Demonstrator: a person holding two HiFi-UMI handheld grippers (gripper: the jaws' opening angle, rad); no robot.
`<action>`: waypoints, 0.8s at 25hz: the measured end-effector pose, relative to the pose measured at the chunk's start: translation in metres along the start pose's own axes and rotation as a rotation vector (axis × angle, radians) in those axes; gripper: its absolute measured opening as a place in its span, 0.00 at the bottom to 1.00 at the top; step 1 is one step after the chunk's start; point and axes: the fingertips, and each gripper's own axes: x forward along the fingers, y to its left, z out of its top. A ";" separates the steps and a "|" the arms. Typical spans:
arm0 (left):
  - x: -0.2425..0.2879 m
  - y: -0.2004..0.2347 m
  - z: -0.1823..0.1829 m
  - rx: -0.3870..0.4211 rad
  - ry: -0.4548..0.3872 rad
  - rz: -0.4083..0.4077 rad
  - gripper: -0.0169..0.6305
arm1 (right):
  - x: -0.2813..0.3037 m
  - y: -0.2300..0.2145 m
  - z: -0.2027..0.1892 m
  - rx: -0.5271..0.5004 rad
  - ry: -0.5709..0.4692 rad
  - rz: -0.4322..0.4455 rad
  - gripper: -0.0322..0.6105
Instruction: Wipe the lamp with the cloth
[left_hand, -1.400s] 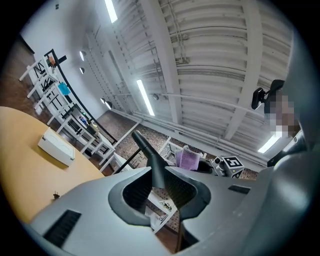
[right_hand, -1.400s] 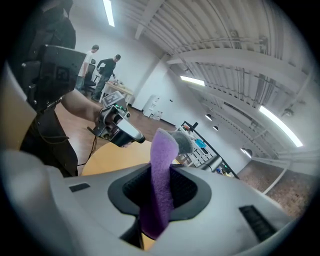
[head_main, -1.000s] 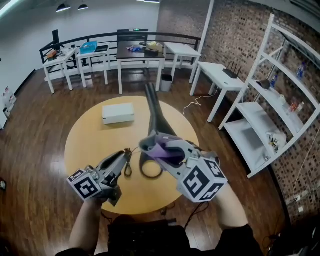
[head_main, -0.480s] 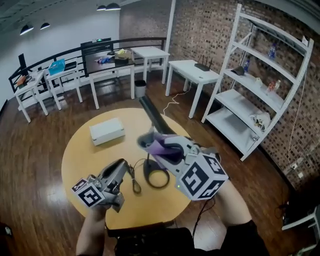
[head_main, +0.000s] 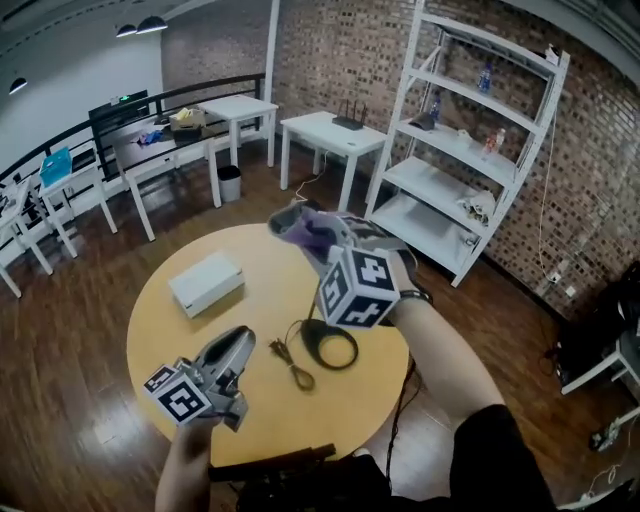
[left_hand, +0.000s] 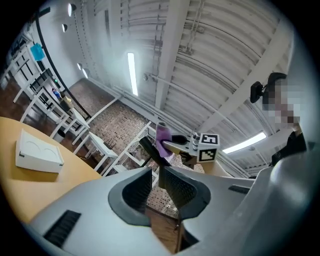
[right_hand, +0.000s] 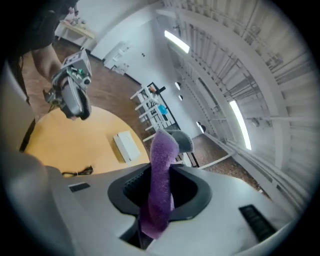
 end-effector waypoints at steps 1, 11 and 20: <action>-0.003 0.001 0.001 -0.002 0.007 -0.005 0.13 | 0.011 -0.007 -0.003 -0.040 0.049 0.003 0.19; -0.015 -0.001 0.001 -0.062 -0.011 -0.017 0.13 | 0.062 -0.015 -0.027 -0.100 0.386 -0.125 0.19; -0.006 -0.007 -0.018 -0.099 0.054 -0.063 0.13 | 0.002 0.019 -0.061 0.013 0.431 -0.165 0.19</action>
